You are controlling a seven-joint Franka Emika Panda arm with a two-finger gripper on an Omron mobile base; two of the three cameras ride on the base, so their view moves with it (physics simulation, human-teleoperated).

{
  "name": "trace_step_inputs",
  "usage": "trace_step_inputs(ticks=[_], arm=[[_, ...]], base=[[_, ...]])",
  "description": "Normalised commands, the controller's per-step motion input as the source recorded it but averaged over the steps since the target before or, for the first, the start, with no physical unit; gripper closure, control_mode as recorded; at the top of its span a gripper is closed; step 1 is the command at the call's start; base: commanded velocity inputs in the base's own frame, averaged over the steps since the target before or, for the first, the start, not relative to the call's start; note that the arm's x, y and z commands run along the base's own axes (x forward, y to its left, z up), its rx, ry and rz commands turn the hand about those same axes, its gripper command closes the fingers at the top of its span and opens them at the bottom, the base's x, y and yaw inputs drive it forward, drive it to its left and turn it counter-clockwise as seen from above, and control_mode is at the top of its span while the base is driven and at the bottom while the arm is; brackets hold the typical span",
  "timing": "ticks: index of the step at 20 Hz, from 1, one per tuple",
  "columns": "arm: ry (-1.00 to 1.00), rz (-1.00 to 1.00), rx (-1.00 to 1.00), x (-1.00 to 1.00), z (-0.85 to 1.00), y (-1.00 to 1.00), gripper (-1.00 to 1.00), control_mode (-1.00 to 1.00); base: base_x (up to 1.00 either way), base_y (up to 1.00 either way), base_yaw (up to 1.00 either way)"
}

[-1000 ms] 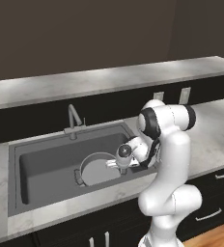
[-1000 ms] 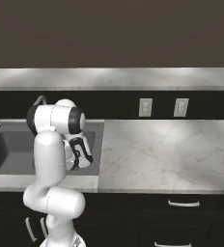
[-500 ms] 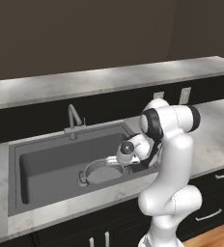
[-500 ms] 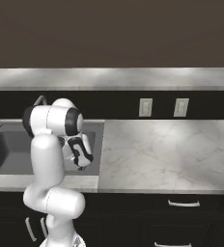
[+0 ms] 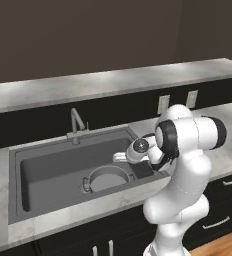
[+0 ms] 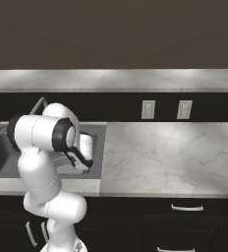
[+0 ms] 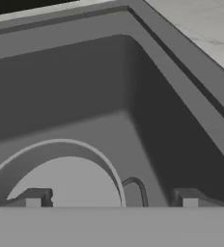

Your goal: Move the pot and pan from the stove into the sink.

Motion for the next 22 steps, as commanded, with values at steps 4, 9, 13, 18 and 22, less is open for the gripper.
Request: trace_step_inputs(ticks=[4, 9, 13, 18, 22], arm=[[0.04, 0.00, 0.01, 0.00, 1.00, 0.01, -1.00, -1.00], [0.09, 0.00, 0.00, 0.00, 1.00, 0.12, -1.00, -1.00], [0.09, 0.00, 0.00, 0.00, 1.00, 0.29, -1.00, -1.00], [0.10, 0.00, 0.00, 0.01, 1.00, 0.35, -1.00, -1.00], [0.10, -0.04, 0.00, -0.02, 0.69, 0.13, -1.00, -1.00]], base=[[0.00, 0.00, 0.00], [0.00, 0.00, 0.00], [0.00, 0.00, 0.00], [0.00, 0.00, 0.00], [0.00, 0.00, 0.00]])
